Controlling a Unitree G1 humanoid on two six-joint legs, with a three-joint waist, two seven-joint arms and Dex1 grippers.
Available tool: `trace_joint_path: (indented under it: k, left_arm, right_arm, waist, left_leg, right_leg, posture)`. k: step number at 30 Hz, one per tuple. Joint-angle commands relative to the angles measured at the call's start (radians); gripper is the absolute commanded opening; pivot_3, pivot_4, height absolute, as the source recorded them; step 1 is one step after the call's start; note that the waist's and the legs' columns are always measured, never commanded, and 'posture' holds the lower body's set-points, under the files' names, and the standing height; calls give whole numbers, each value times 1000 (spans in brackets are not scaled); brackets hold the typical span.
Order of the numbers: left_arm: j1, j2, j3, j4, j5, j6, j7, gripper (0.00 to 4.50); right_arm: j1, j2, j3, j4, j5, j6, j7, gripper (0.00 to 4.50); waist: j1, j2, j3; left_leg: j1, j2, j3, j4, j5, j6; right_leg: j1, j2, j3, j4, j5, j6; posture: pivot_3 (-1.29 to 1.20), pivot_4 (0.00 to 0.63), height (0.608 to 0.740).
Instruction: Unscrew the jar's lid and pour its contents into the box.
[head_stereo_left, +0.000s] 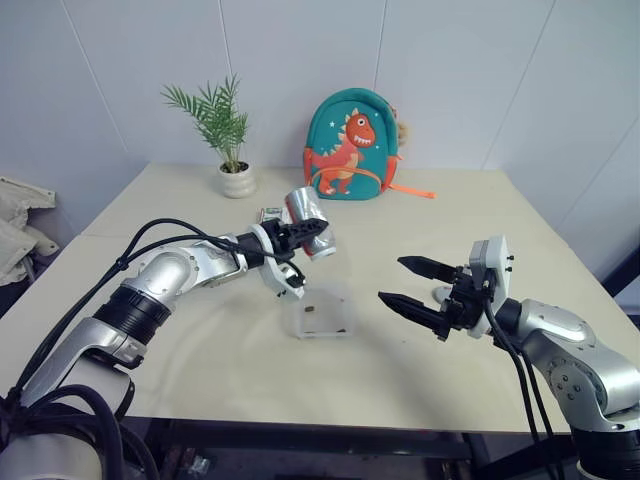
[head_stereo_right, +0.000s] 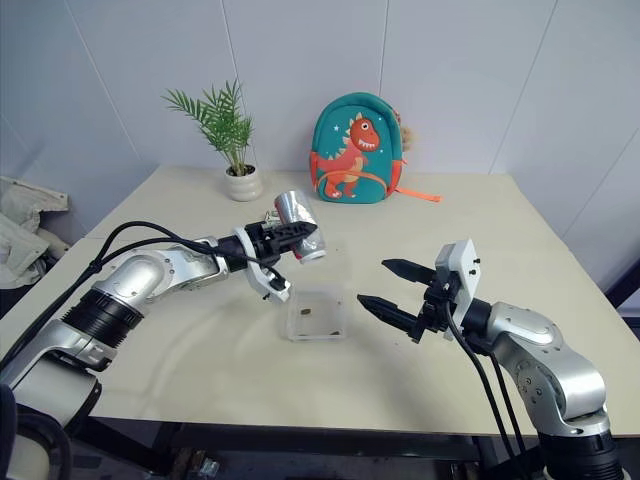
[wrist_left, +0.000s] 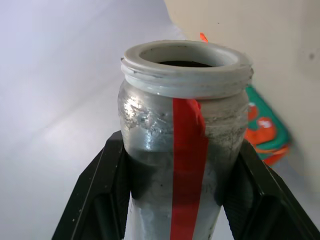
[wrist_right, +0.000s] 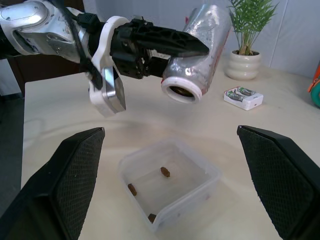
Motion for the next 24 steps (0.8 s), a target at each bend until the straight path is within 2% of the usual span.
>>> trace_joint_path:
  k: [1,3,6,8,11,17,24]
  left_arm:
    - [62,-41,159,-23,-324,116,-210,2064]
    - [113,-118,296,-44,-574,323,-362,2064]
    - [159,-215,510,-95,-910,641,-506,2064]
    - [176,-241,598,-136,-1036,791,-548,2064]
    - [216,-254,740,-151,-1176,993,-524,2064]
    - [308,-221,871,-74,-1221,998,-426,2064]
    - [343,-182,930,187,-1232,804,-403,2064]
  right_arm:
    - [-13,2,-17,-3,18,-15,8,4489]
    - [-24,3,-8,2,21,-11,15,4489]
    - [-44,8,6,9,23,-8,22,4489]
    - [-56,11,13,15,22,-9,26,4489]
    - [-89,22,28,34,21,-11,36,4489]
    - [-151,50,64,74,15,-13,64,4489]
    - [-221,108,117,119,-12,-33,76,4489]
  waist:
    - [2,0,0]
    - [3,0,0]
    - [-3,0,0]
    - [-11,0,0]
    - [-23,0,0]
    - [-22,0,0]
    - [-19,-1,0]
  left_leg:
    - [0,0,0,0,0,0]
    - [0,0,0,2,0,0]
    - [-1,0,0,6,0,0]
    - [0,1,-1,7,0,1]
    - [0,1,-1,9,0,0]
    - [1,1,-1,12,0,0]
    - [1,1,-1,12,0,0]
  right_leg:
    - [0,0,0,0,0,0]
    - [0,0,0,1,0,0]
    - [0,0,0,3,0,0]
    - [0,1,0,5,0,-1]
    - [1,1,0,6,1,-1]
    - [2,1,0,6,2,-2]
    - [3,1,0,4,4,-2]
  posture:
    - [0,150,740]
    - [0,150,740]
    - [0,150,740]
    - [0,150,740]
    - [0,150,740]
    - [0,150,740]
    - [0,150,740]
